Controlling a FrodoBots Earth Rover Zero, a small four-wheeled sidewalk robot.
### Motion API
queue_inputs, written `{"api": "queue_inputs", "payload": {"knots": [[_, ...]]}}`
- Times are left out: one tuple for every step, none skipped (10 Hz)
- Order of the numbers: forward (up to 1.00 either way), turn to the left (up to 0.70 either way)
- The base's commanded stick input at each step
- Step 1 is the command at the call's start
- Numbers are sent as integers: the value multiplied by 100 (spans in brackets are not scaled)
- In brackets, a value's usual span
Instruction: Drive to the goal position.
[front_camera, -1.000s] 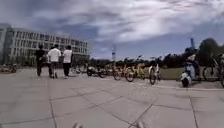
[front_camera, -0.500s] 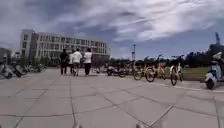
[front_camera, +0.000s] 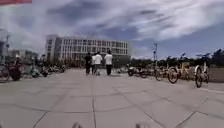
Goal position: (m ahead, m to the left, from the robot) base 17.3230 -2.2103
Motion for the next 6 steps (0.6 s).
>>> {"api": "queue_inputs", "payload": {"knots": [[0,70],[0,70],[0,70],[0,70],[0,70],[0,63]]}}
